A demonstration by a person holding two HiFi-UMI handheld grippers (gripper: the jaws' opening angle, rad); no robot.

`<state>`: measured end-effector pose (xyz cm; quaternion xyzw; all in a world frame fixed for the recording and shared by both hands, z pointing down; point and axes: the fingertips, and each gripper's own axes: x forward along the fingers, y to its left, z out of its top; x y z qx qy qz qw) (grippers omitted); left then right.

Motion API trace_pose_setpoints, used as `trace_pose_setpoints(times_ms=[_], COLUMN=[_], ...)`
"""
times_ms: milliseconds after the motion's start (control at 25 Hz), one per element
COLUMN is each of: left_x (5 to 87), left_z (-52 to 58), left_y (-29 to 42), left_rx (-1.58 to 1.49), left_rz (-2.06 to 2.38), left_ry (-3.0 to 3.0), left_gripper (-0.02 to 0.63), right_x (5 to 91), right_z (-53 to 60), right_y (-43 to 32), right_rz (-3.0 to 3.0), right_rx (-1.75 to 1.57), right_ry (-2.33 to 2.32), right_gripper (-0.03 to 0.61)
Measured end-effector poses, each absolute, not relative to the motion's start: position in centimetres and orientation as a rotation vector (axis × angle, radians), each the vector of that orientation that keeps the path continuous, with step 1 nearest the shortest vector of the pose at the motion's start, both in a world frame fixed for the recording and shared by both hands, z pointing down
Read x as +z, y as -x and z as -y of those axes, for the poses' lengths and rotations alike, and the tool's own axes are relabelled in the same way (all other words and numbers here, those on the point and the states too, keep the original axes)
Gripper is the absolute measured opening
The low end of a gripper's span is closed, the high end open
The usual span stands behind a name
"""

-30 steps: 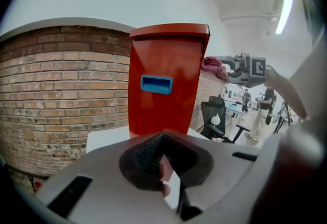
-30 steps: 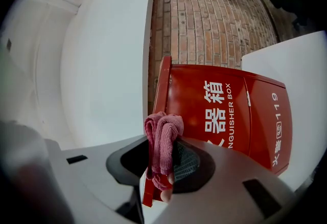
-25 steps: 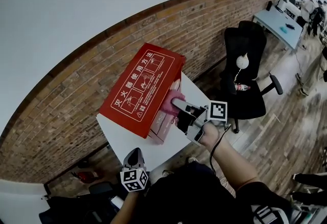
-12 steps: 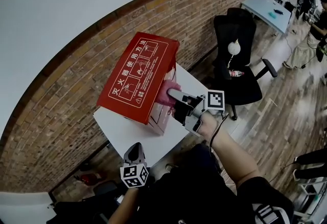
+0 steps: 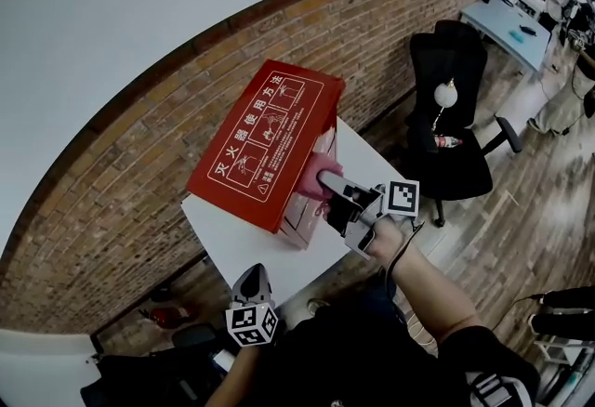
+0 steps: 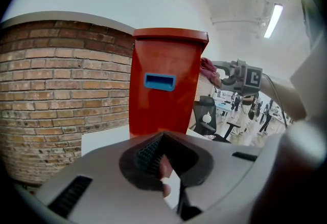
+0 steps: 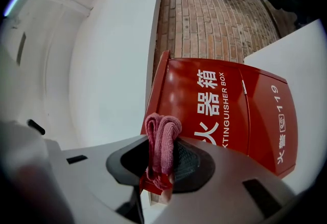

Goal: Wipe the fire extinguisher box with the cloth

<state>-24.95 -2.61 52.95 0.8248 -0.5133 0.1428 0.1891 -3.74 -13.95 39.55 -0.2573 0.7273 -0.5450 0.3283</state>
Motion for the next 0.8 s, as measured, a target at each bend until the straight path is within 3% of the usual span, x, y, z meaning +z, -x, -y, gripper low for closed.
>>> trace_pose_setpoints(times_ms=[800], left_x=[51.9], left_z=[5.8], left_y=[22.6], left_rx=[0.403], left_rz=[1.520], left_ry=[-2.238], left_gripper=[0.028], right_x=[44.7], right_z=[14.4], right_y=[3.6], right_rz=[-1.877], right_rx=[-1.480], right_ry=[0.689], right_gripper=[0.110])
